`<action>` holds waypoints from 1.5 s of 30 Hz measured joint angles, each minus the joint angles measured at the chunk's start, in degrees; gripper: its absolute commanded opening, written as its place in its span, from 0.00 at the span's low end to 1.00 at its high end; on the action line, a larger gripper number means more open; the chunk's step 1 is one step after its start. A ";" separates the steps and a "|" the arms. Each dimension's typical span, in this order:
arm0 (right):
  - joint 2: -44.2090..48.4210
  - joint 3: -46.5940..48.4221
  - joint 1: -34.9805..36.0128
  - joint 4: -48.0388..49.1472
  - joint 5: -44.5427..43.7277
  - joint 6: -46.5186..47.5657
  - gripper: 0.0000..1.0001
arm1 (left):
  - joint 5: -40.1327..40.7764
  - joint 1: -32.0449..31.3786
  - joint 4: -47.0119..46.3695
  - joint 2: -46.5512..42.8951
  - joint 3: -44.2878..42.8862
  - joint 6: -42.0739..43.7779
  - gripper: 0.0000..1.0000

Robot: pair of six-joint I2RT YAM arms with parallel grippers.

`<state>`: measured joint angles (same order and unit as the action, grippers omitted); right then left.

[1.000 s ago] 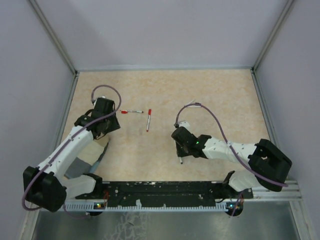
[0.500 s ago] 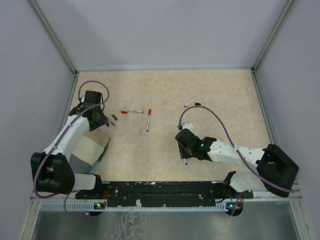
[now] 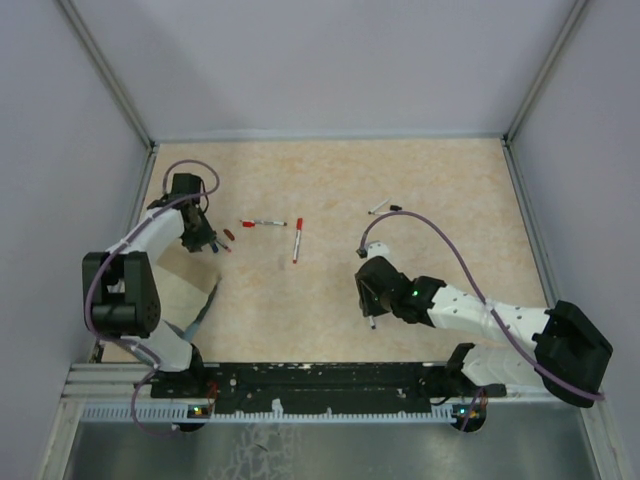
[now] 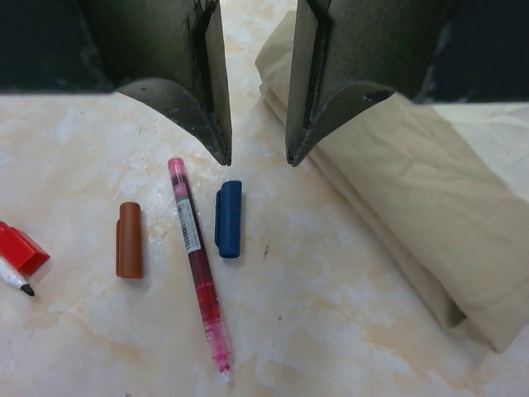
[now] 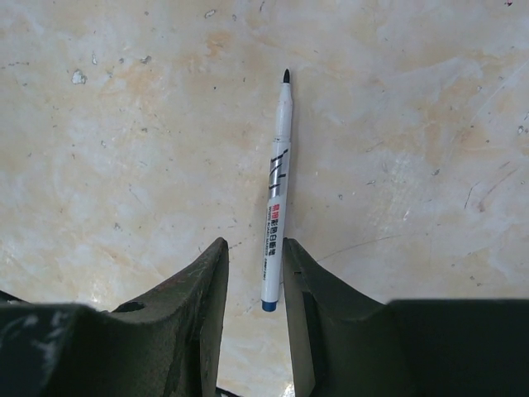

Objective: Insert the pens into the pen caps
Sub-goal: Pick up the pen cap from the center of the board.

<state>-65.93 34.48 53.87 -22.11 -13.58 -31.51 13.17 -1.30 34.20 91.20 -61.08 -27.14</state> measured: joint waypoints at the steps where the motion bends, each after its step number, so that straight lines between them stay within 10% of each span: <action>1: 0.00 -0.02 0.00 0.09 0.09 0.07 0.33 | -0.35 0.11 -0.20 0.98 -0.42 0.02 0.37; 45: 3.78 -1.51 0.00 0.59 0.76 0.87 0.33 | -4.92 1.81 0.83 10.19 -5.86 1.14 0.13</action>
<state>-62.15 32.97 53.87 -21.52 -12.82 -30.63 8.25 0.51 35.03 101.38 -66.94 -26.00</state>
